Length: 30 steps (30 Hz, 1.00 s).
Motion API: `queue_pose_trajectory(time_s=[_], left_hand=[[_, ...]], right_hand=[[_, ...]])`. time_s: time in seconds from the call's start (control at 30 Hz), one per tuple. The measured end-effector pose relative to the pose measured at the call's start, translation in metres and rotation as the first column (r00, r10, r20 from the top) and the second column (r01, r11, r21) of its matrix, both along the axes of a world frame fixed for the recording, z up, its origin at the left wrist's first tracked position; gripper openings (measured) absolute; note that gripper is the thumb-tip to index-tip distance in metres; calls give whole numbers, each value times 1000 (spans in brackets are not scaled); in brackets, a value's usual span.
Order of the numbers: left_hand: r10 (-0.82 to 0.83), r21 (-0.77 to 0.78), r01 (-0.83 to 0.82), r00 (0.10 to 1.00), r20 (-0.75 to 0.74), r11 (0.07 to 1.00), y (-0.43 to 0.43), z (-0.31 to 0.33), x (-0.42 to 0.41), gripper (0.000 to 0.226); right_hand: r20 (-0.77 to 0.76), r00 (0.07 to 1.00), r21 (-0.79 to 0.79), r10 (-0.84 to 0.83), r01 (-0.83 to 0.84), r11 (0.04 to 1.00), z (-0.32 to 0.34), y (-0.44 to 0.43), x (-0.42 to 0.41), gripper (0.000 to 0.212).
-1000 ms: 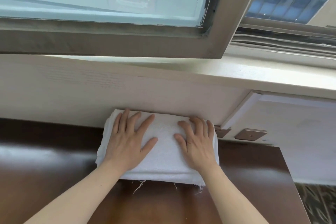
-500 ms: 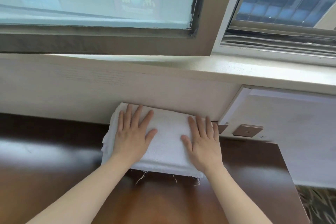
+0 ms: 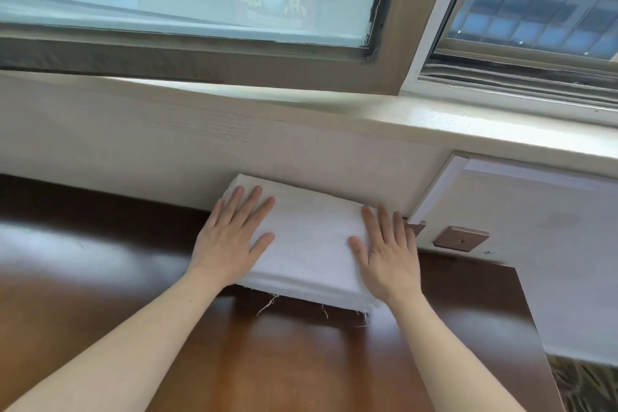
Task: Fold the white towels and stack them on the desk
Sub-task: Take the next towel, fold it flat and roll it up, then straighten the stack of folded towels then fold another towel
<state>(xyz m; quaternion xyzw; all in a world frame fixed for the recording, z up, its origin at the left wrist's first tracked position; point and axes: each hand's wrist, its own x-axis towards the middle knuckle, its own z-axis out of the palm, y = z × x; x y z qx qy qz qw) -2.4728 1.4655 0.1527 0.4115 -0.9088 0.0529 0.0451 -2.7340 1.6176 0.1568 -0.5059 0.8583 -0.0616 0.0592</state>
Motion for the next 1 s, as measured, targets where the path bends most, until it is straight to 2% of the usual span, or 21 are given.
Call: queue_pose_trajectory(time_s=[0.13,0.23,0.3,0.4,0.5,0.57,0.63,0.7,0.77,0.9,1.0], left_hand=[[128,77,-129,992,11,989,3,13,35,71],[188,146,-182,982,-24,972,8,21,79,77],[248,186,-231,966,-76,955,14,25,127,78],[344,247,-319,937,-66,915,24,26,208,83],[406,249,-390,914,-14,886,38,29,308,92],[444,227,-435,896,10,871,52,34,383,98],[504,207,-496,864,15,843,68,42,457,99],[558,195,-549,830,7,813,82,53,517,99],[602,203,-589,798,-1,782,93,66,559,98],[743,169,-727,665,-70,666,113,88,678,98],[813,149,-799,569,-124,582,118,107,756,94]], right_hand=[[79,982,14,-173,172,985,13,7,-2,71],[28,982,-16,-185,185,983,28,16,6,72],[29,980,-105,-197,199,974,45,23,33,73],[53,983,-158,-177,184,970,63,29,95,76],[174,984,-196,33,2,981,71,19,183,94],[218,947,-206,236,-192,960,74,1,257,99],[248,884,-205,396,-352,913,78,-23,340,83],[244,827,-212,507,-464,860,81,-48,418,60],[252,781,-222,571,-528,820,83,-69,481,49],[325,614,-154,719,-716,681,95,-100,642,59],[306,493,-110,815,-831,545,108,-123,748,64]])
